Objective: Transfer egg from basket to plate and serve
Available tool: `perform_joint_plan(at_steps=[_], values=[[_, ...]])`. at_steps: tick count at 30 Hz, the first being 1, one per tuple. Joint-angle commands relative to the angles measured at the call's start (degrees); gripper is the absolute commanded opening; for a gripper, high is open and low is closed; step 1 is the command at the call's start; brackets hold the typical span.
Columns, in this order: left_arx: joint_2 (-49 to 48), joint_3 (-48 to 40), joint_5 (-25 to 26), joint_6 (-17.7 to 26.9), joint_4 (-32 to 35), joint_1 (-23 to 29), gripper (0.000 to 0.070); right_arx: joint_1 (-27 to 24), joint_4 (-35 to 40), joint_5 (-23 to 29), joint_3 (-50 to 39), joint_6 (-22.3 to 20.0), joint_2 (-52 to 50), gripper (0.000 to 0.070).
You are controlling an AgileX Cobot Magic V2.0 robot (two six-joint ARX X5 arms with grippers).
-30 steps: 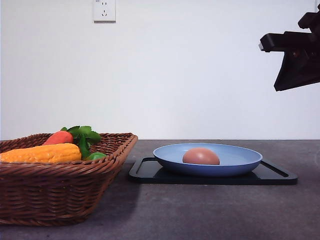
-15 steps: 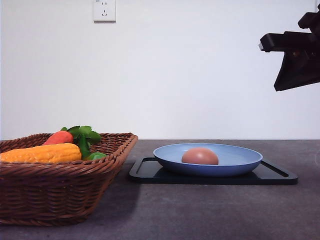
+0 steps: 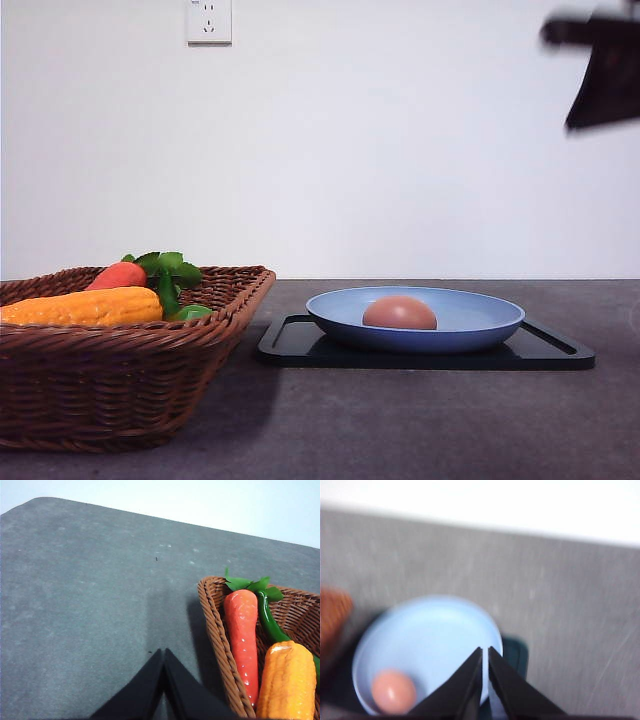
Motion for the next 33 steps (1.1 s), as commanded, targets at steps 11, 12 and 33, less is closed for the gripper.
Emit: perform_joint_plan(at_steps=[11, 12, 33], values=[[-0.09, -1.27, 0.09, -0.11, -0.65, 0.11, 0.0000, -12.59, 4.74, -1.38, -9.54, -6.25, -26.15, 0.0000], [-0.09, -1.27, 0.09, -0.11, -0.63, 0.11, 0.0000, -14.33, 4.74, -2.23, -11.14, -6.02, -27.90, 0.0000], [-0.09, -1.27, 0.09, -0.11, -0.64, 0.11, 0.0000, -26.01, -2.85, -21.47, -25.42, -2.01, -35.14, 0.0000]])
